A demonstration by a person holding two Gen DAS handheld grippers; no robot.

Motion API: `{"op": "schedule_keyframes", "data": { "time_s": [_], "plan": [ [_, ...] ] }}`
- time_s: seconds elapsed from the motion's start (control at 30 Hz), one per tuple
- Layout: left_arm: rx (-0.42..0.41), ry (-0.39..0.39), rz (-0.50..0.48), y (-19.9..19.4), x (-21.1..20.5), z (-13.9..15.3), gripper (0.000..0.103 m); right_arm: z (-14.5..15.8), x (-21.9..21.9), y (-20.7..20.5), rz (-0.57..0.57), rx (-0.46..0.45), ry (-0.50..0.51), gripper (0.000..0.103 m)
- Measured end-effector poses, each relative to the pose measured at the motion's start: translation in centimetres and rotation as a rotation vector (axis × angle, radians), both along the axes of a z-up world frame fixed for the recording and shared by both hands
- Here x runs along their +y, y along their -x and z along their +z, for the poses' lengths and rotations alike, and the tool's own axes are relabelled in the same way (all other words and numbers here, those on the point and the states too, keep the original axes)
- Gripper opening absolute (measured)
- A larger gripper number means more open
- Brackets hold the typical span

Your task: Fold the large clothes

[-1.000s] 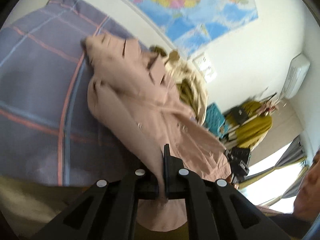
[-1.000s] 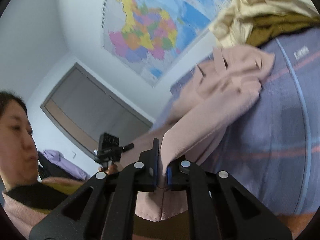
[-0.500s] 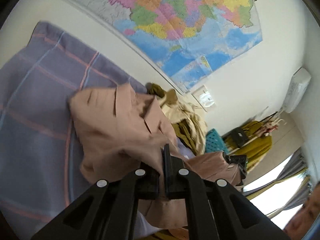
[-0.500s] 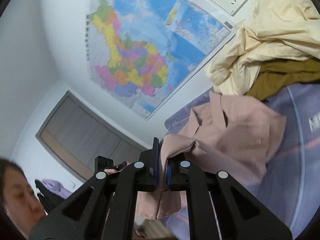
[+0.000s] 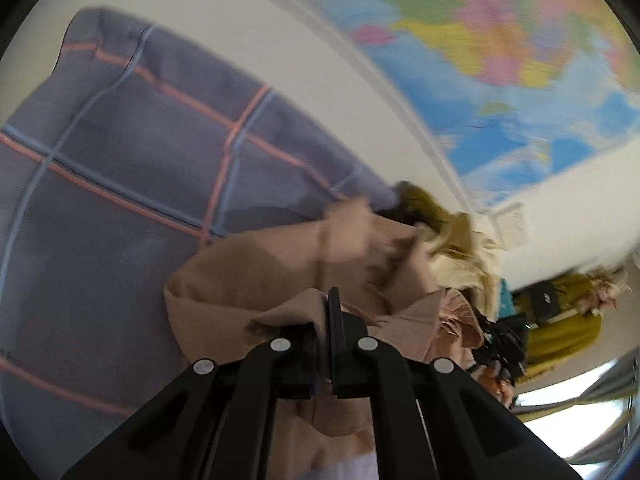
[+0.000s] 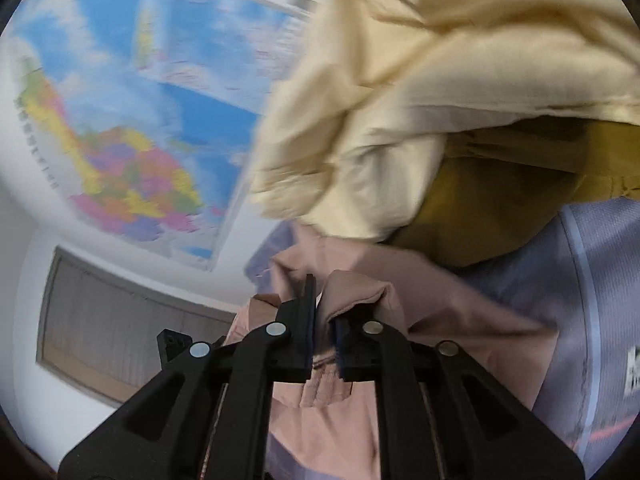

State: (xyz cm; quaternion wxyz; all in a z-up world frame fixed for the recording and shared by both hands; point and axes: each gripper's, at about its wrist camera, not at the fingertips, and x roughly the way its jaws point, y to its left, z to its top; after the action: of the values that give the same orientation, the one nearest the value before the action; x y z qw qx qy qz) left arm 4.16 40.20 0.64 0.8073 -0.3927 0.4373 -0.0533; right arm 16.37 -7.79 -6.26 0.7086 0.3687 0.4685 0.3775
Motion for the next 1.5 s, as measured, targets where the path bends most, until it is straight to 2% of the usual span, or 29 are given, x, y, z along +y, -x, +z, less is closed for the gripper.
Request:
{"op": "schedule_keyframes", "data": {
  "time_s": [0.07,0.13,0.17,0.2,0.27,0.3,0.33,0.4,0.47,0.53,0.6,0.67,0.73,0.77,0.8,0.83,0.87,0.9,0.97,1.07,1.1,1.13,1.17,1.2,1.23,1.27,1.3,1.4,1.5],
  "plan": [
    [0.027,0.01,0.001,-1.1,0.5,-1.4,0.004,-1.2,0.4,-1.0,-0.001,0.035,0.018,0.014],
    [0.035,0.019,-0.004,-1.4,0.7,-1.9,0.005,-1.3,0.5,-1.0,0.003,0.028,0.056,0.018],
    [0.023,0.017,-0.018,-1.3,0.6,-1.9,0.01,-0.9,0.6,-0.8,0.013,0.006,0.065,0.025],
    [0.007,0.016,-0.027,-1.0,0.6,-1.7,0.012,-0.2,0.6,-0.2,0.029,-0.035,0.081,0.04],
    [-0.035,0.02,-0.046,0.0,0.5,-1.0,0.029,1.4,0.4,1.2,0.047,-0.118,0.106,0.057],
    [-0.065,0.016,-0.058,0.6,0.3,-0.5,0.035,2.5,0.1,2.2,0.054,-0.172,0.126,0.058],
    [-0.11,0.004,-0.07,1.5,0.1,0.2,0.047,3.3,0.1,3.0,0.057,-0.209,0.14,0.059],
    [-0.175,-0.023,-0.107,3.0,-0.5,1.5,0.05,5.2,0.0,5.3,0.077,-0.311,0.164,0.066],
    [-0.223,-0.067,-0.144,4.1,-1.5,2.5,0.056,6.5,1.0,7.4,0.109,-0.413,0.221,0.067],
    [-0.24,-0.213,-0.178,4.6,-3.4,3.3,0.061,6.9,3.2,8.9,0.142,-0.496,0.356,0.067],
    [-0.196,-0.348,-0.214,3.7,-5.6,3.3,0.062,6.3,6.2,9.4,0.17,-0.542,0.504,0.069],
    [-0.134,-0.409,-0.247,2.0,-7.3,2.5,0.063,5.1,8.8,8.8,0.168,-0.566,0.646,0.069],
    [-0.059,-0.5,-0.233,0.4,-8.3,1.5,0.061,4.0,10.6,8.0,0.143,-0.588,0.77,0.067],
    [-0.011,-0.541,-0.224,-0.7,-8.5,0.6,0.054,3.3,11.3,7.3,0.134,-0.585,0.816,0.06],
    [0.016,-0.547,-0.219,-1.5,-8.4,-0.2,0.046,2.7,11.5,6.5,0.126,-0.563,0.828,0.046],
    [0.03,-0.548,-0.216,-1.7,-8.0,-0.6,0.033,2.3,11.4,5.7,0.114,-0.537,0.833,0.038],
    [0.053,-0.552,-0.202,-2.3,-7.6,-1.0,0.019,2.2,11.1,5.2,0.102,-0.525,0.833,0.017],
    [0.063,-0.556,-0.183,-2.8,-7.0,-1.2,0.014,2.2,10.7,4.7,0.084,-0.515,0.829,0.001],
    [0.052,-0.533,-0.147,-3.1,-5.8,-1.0,0.006,2.7,10.0,4.1,0.066,-0.512,0.798,0.001],
    [0.016,-0.479,-0.099,-3.2,-4.1,0.2,0.005,3.9,9.2,3.9,0.057,-0.545,0.766,0.001],
    [-0.001,-0.488,-0.091,-3.1,-3.9,0.7,0.005,4.3,9.1,4.0,0.051,-0.556,0.769,0.001],
    [-0.017,-0.513,-0.094,-3.0,-4.2,1.0,0.008,4.7,8.8,4.2,0.054,-0.568,0.767,0.001],
    [-0.036,-0.567,-0.115,-2.5,-4.8,1.5,0.019,5.0,8.7,4.7,0.057,-0.581,0.763,0.004],
    [-0.045,-0.612,-0.122,-2.1,-5.2,1.8,0.028,5.2,8.5,5.1,0.054,-0.597,0.768,0.016],
    [-0.05,-0.645,-0.123,-1.8,-5.6,2.0,0.049,5.4,8.2,5.5,0.047,-0.609,0.777,0.028],
    [-0.07,-0.669,-0.127,-1.2,-5.9,2.4,0.061,5.5,7.6,6.1,0.033,-0.63,0.787,0.053],
    [-0.095,-0.668,-0.15,-0.7,-6.0,2.6,0.062,5.5,7.3,6.5,0.018,-0.647,0.802,0.066],
    [-0.099,-0.699,-0.176,-0.4,-6.2,2.5,0.068,5.5,7.5,7.0,0.015,-0.685,0.851,0.066],
    [-0.072,-0.71,-0.255,-0.9,-6.6,1.2,0.074,4.6,9.0,6.3,0.059,-0.671,0.878,0.062]
  ]
}}
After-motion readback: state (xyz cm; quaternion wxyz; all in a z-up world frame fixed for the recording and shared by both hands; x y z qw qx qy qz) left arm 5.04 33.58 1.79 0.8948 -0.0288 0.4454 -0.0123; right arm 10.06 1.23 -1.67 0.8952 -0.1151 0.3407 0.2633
